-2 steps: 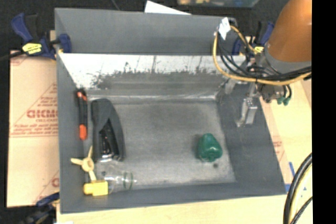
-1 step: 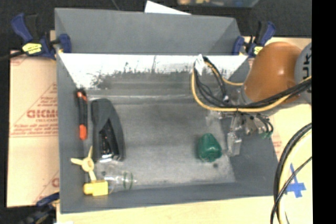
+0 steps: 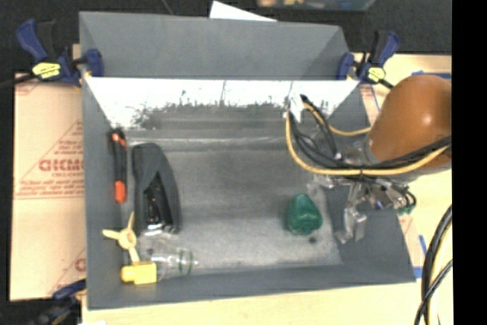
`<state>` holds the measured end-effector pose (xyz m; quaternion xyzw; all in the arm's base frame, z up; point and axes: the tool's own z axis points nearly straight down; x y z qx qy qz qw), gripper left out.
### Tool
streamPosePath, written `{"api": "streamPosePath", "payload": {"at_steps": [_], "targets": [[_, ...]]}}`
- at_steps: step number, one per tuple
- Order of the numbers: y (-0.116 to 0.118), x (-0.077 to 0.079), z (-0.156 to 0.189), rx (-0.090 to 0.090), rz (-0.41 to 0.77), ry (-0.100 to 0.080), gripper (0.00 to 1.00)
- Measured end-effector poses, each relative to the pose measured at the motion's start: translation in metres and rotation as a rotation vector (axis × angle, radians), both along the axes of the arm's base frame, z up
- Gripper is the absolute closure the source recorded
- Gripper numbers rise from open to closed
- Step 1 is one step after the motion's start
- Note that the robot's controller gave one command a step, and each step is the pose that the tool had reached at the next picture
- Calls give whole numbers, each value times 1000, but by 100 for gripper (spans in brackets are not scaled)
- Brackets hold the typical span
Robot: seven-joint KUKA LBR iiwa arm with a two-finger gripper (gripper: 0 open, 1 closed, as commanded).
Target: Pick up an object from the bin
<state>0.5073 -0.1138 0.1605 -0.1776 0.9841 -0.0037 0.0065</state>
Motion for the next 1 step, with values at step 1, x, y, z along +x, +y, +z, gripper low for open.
{"api": "streamPosePath", "payload": {"at_steps": [1], "targets": [[11,11,-45,5,-93,6,0]]}}
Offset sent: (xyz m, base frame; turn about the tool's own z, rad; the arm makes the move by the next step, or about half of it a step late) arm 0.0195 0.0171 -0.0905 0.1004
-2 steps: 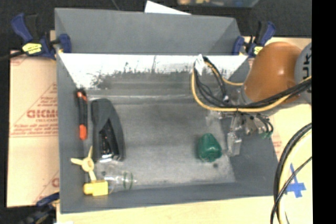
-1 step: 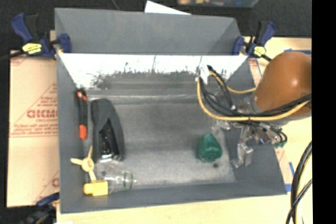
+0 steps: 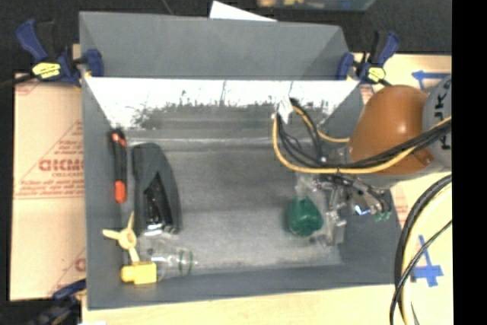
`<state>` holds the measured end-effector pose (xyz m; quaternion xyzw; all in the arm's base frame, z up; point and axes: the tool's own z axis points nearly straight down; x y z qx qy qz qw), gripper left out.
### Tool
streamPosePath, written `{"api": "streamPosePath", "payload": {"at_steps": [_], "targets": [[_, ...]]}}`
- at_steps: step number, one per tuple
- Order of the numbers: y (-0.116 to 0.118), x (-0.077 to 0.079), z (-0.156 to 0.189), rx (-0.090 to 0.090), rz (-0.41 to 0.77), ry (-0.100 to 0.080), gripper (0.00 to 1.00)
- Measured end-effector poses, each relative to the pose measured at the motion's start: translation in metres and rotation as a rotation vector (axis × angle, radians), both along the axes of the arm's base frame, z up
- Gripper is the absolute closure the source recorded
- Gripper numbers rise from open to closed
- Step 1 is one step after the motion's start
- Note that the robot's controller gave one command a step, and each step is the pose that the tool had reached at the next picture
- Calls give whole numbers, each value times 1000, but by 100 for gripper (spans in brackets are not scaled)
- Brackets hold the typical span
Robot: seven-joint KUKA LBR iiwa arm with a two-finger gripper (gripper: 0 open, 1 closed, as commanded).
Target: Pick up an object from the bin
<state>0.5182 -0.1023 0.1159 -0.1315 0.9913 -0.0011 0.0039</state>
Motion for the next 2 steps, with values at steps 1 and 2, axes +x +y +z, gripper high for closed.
{"api": "streamPosePath", "payload": {"at_steps": [1,2], "targets": [[5,10,-45,-5,-4,-12,0],[3,-1,-45,-1,-81,-10,100]]}}
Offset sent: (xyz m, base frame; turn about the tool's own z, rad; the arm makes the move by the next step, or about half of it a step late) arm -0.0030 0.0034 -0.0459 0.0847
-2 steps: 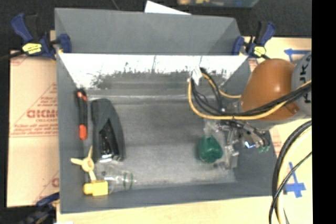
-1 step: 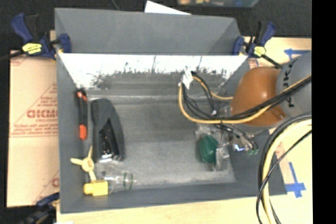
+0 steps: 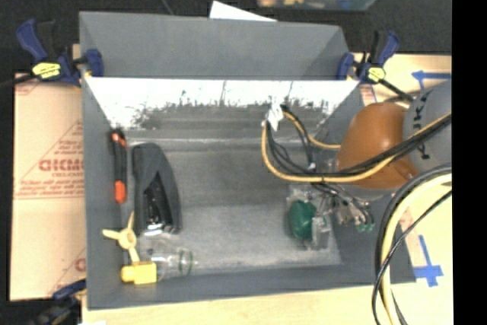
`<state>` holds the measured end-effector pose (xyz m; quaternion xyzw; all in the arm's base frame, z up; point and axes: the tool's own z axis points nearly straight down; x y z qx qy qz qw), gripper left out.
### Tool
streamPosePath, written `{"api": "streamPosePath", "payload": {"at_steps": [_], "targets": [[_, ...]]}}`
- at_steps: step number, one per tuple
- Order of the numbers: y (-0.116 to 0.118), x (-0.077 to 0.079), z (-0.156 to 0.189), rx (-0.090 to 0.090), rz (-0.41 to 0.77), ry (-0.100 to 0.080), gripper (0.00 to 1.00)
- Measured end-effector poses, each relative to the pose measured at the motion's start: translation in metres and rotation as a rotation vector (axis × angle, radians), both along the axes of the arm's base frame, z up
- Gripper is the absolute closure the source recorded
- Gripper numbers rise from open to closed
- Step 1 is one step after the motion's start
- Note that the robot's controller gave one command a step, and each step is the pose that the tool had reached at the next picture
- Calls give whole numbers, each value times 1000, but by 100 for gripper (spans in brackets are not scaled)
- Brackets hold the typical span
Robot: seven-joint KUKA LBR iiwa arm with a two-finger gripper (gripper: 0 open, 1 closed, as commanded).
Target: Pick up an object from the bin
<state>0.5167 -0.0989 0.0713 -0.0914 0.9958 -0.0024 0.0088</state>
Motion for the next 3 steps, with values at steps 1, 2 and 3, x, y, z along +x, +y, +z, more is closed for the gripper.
{"api": "streamPosePath", "payload": {"at_steps": [1,2,3], "targets": [[0,0,0,0,1,0,100],[0,-3,37,0,2,7,100],[0,-2,79,0,1,5,100]]}}
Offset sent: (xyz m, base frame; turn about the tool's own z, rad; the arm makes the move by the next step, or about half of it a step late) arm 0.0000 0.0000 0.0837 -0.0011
